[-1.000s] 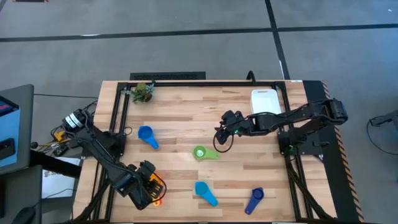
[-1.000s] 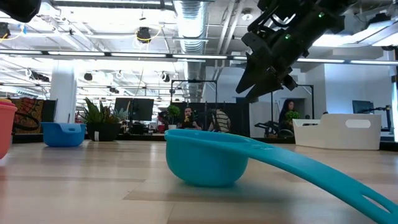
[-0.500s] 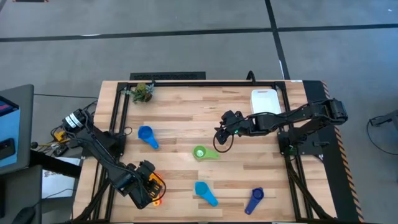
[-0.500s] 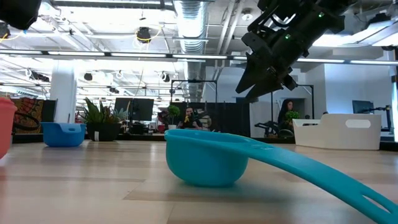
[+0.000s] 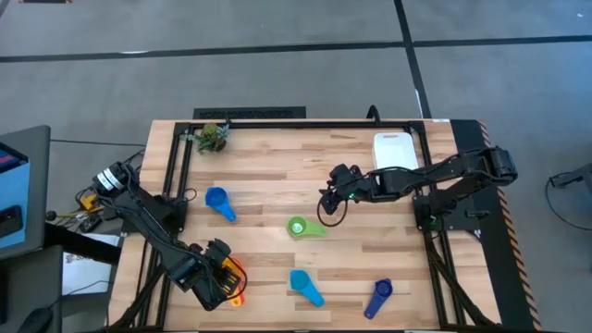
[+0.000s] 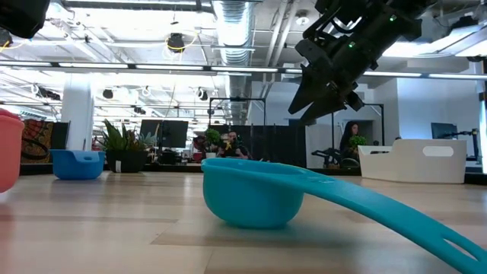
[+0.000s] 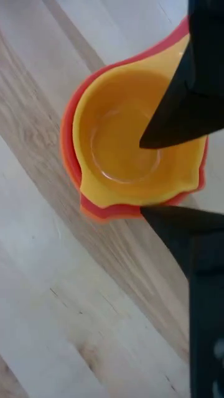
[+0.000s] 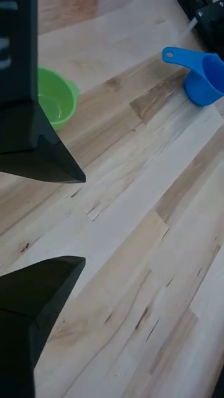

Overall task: Nest measuring cups in basket
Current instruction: Stack the yellow measuring cup on top of the red measuring cup

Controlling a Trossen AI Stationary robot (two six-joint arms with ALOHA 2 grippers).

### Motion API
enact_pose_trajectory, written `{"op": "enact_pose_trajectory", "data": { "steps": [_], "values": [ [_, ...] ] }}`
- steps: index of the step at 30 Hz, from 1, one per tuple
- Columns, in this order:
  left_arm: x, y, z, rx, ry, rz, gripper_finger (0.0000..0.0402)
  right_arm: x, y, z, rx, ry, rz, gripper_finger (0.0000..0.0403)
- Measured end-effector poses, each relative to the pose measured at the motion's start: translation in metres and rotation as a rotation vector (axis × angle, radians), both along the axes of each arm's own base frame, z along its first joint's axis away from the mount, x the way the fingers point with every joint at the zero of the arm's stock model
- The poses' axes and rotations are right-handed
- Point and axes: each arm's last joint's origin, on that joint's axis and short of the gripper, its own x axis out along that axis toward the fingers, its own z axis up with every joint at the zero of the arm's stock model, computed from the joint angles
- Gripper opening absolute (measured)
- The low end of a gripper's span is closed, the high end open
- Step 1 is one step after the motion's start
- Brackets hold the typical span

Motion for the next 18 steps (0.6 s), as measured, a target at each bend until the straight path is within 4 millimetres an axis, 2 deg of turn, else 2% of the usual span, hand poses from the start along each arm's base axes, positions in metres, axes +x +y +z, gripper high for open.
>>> {"op": "enact_pose_trajectory", "data": {
  "steps": [4,8,12,18],
  "values": [
    [0.0000,0.0000,0.0000,0.004,0.000,-0.010,0.0092,0.0000,0.0000,0.0000,0.001,0.000,0.000,0.0225],
    [0.0011,0.0010,0.0000,0.007,0.000,-0.015,0.0057,0.0000,0.0000,0.0000,0.001,0.000,0.000,0.0225],
    [0.0023,0.0022,0.0000,0.013,0.000,-0.024,0.0041,0.0000,0.0002,0.0000,0.001,0.000,0.000,0.0225],
    [0.0076,0.0074,-0.0001,0.011,0.016,-0.037,0.0038,-0.0012,0.0022,-0.0013,0.000,0.019,0.008,0.0225]
  ]
}}
